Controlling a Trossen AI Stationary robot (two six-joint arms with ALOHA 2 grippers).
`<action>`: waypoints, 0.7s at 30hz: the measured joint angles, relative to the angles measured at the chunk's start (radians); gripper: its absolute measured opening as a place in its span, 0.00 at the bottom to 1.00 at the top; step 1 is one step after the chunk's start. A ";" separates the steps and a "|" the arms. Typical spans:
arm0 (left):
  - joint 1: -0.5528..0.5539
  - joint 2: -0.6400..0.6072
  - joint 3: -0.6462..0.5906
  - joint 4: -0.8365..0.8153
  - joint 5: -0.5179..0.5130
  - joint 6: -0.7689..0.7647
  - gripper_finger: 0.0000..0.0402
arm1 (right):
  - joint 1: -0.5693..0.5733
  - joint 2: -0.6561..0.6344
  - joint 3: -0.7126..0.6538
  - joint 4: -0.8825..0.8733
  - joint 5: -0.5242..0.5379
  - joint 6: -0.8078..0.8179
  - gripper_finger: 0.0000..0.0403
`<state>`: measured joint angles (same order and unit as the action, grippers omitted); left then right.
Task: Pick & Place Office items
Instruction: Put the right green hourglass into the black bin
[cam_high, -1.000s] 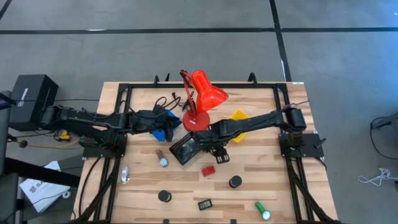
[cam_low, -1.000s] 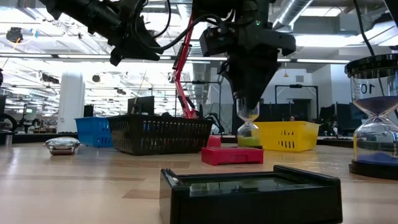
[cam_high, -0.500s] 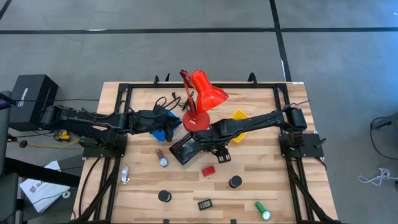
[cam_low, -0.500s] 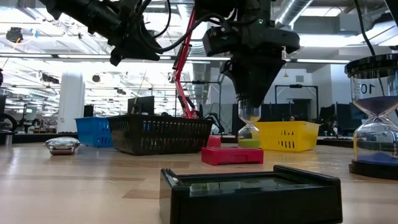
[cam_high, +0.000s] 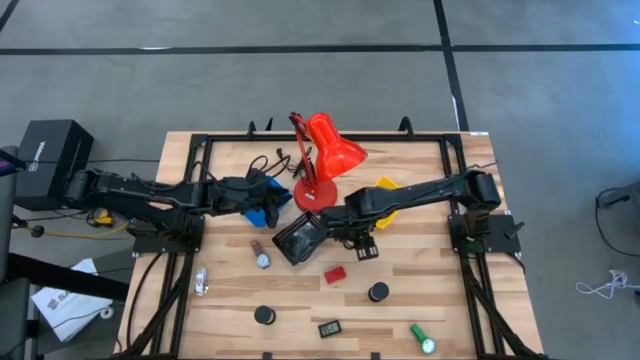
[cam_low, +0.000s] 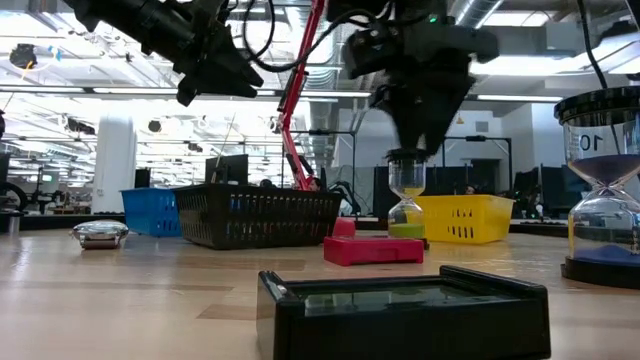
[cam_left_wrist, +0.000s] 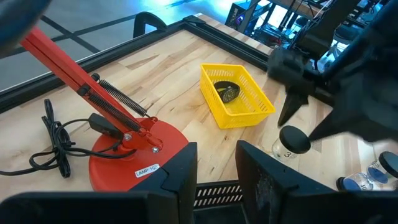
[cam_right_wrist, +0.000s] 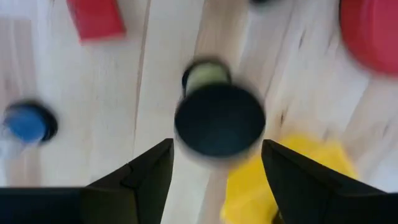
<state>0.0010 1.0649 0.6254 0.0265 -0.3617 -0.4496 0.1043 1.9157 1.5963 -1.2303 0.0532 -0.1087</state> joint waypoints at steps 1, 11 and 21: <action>0.000 0.000 0.000 0.000 0.000 0.000 0.26 | 0.000 -0.008 0.000 -0.015 0.000 0.009 0.58; -0.020 0.000 0.000 -0.002 0.000 0.000 0.26 | 0.021 -0.172 -0.008 -0.063 0.000 0.082 0.58; -0.086 0.000 0.000 -0.002 0.000 0.000 0.26 | 0.081 -0.529 -0.398 0.331 0.007 0.087 0.58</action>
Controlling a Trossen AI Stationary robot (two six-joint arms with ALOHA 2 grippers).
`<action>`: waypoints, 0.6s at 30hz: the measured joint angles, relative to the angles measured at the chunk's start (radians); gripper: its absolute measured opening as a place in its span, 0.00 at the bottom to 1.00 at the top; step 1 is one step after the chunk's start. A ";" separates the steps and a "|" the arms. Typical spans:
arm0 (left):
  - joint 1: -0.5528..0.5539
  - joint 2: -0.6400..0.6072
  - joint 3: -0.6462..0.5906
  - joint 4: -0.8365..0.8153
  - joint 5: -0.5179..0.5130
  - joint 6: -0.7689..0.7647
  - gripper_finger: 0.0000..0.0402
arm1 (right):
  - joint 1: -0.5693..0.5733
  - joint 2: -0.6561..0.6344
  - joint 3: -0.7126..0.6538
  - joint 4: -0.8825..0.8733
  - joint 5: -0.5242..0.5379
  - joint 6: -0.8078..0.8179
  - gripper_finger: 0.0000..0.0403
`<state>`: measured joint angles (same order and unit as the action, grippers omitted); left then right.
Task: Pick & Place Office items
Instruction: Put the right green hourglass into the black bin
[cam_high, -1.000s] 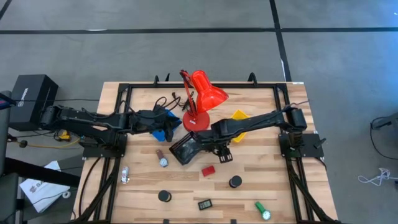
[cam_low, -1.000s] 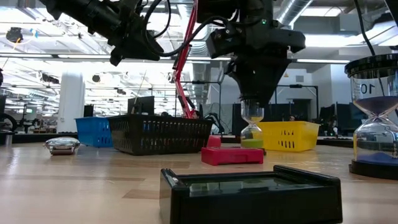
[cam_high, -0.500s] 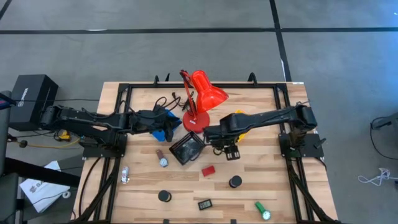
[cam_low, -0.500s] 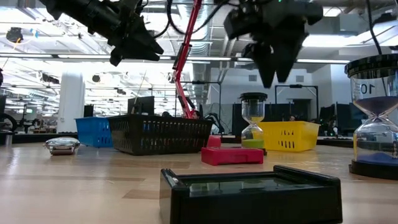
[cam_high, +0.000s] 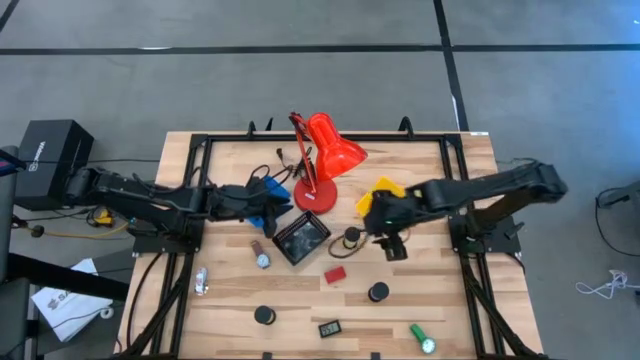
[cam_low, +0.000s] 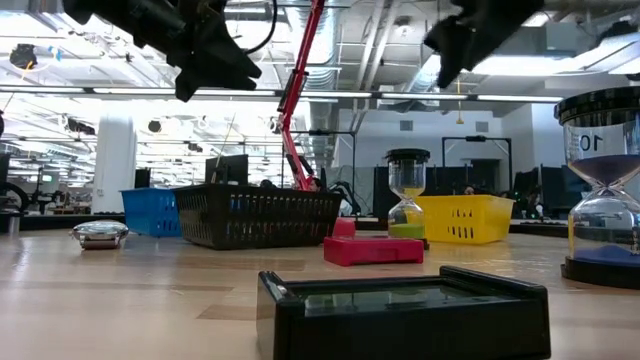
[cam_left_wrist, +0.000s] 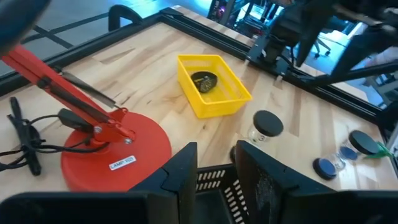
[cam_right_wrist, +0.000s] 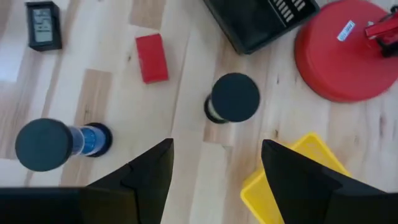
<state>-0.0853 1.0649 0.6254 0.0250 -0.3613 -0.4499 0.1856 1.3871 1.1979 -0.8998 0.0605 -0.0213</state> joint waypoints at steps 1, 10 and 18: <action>-0.007 0.000 0.000 0.000 0.000 0.000 0.26 | 0.003 -0.037 -0.056 0.051 0.000 0.007 0.58; -0.052 0.004 0.000 0.027 0.000 0.082 0.26 | 0.001 -0.336 -0.546 0.617 0.272 0.080 0.58; -0.049 0.147 0.000 0.298 0.036 0.187 0.26 | -0.045 -0.466 -0.864 1.029 0.307 0.052 0.58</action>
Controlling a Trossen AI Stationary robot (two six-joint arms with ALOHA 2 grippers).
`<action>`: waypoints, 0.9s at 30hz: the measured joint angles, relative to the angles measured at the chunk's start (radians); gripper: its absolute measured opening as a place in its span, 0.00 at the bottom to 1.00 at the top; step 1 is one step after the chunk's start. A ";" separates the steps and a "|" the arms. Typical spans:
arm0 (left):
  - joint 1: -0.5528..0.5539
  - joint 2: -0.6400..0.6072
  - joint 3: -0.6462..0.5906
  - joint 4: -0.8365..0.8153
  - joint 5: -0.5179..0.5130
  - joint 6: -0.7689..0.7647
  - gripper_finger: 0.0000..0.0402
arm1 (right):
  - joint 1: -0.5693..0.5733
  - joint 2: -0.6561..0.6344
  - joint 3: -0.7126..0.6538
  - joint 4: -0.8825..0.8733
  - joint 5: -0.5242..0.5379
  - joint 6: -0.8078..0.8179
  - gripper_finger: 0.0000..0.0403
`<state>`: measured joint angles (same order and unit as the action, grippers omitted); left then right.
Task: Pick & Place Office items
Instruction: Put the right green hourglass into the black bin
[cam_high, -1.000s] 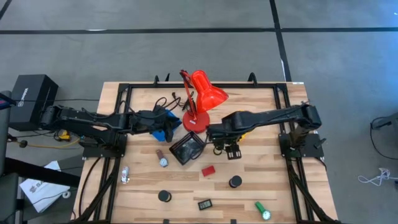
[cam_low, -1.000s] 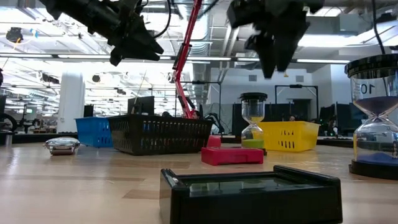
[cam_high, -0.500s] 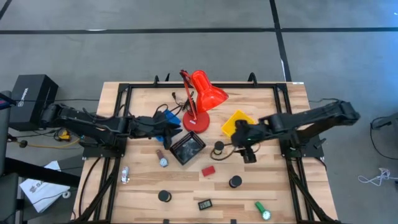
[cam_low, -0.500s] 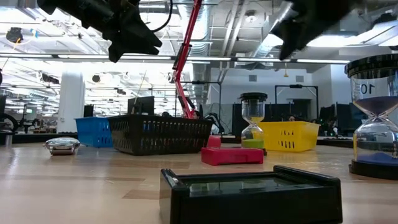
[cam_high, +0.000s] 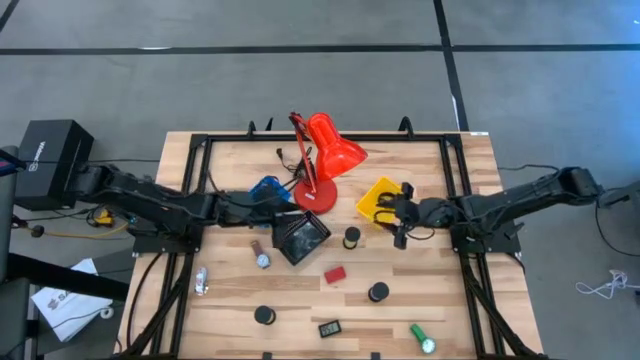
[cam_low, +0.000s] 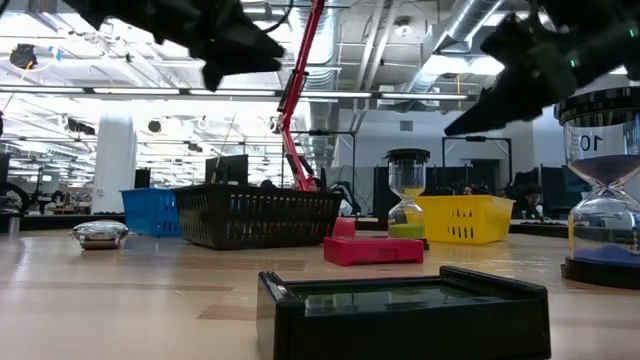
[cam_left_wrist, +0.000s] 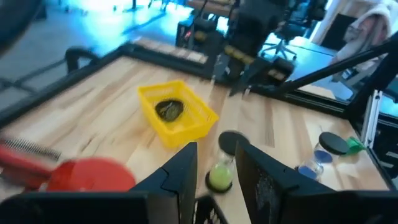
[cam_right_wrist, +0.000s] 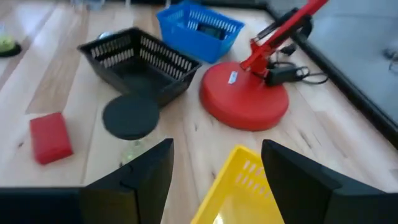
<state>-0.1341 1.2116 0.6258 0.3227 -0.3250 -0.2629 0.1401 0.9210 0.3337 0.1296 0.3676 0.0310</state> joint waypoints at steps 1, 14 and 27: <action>0.000 0.029 0.000 0.038 0.003 0.023 0.26 | -0.013 -0.008 -0.032 0.070 0.000 -0.017 0.58; 0.006 0.418 0.003 0.565 0.022 0.138 0.27 | -0.111 0.022 -0.127 0.375 0.000 -0.039 0.58; 0.005 0.570 0.178 0.583 0.158 0.271 0.27 | -0.124 0.116 -0.126 0.417 0.000 -0.041 0.58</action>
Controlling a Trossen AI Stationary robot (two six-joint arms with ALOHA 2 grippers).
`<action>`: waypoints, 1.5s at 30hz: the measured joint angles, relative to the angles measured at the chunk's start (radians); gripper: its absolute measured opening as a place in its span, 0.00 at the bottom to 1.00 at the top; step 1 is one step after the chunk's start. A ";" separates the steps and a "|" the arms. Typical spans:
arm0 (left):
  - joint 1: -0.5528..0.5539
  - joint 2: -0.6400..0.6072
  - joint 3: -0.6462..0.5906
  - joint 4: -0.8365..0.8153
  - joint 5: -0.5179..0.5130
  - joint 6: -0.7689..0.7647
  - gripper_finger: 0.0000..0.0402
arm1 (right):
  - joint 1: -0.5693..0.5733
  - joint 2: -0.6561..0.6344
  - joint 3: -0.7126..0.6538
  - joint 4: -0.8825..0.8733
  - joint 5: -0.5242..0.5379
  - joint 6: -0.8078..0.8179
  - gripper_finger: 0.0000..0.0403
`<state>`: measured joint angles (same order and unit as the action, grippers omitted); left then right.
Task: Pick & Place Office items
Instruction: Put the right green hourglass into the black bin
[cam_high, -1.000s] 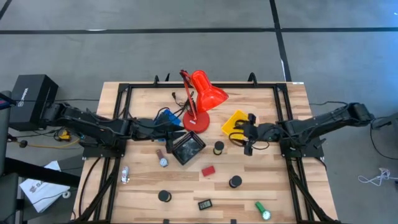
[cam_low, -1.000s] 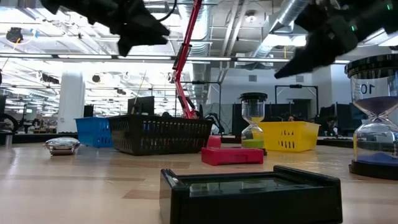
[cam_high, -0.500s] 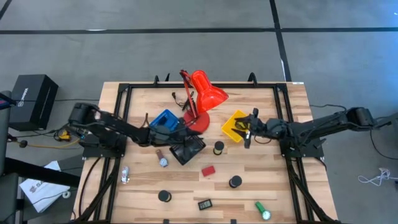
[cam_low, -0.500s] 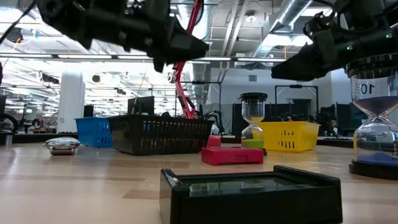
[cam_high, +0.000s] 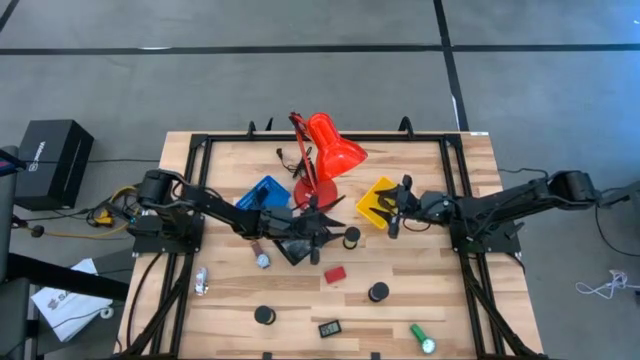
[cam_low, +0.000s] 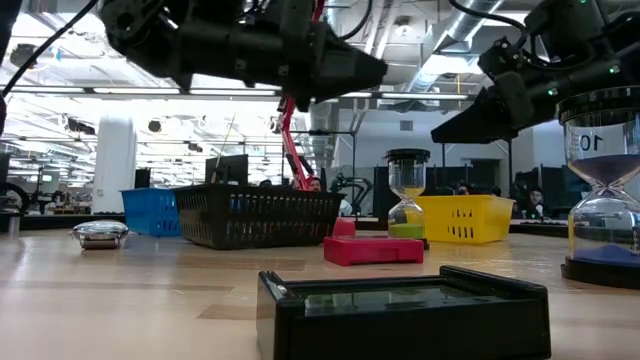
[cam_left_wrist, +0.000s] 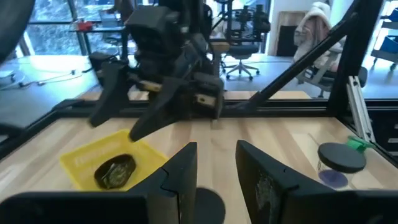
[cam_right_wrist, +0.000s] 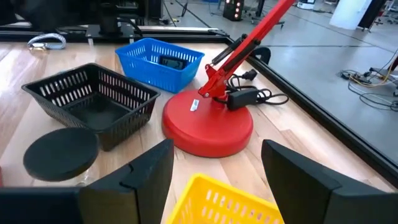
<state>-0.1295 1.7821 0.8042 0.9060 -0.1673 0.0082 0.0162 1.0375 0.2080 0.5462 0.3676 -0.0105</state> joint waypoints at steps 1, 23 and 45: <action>0.000 0.007 0.009 0.000 0.003 0.008 0.27 | 0.000 0.003 0.000 0.012 0.000 0.000 0.58; 0.058 -0.030 0.039 -0.025 0.003 0.013 0.26 | 0.011 0.017 0.000 0.019 -0.003 0.003 0.58; 0.059 0.190 0.173 -0.073 0.131 -0.037 0.77 | -0.032 0.017 0.000 0.027 -0.003 0.003 0.58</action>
<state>-0.0708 1.9724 0.9768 0.8329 -0.0363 -0.0291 -0.0162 1.0546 0.2077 0.5731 0.3649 -0.0078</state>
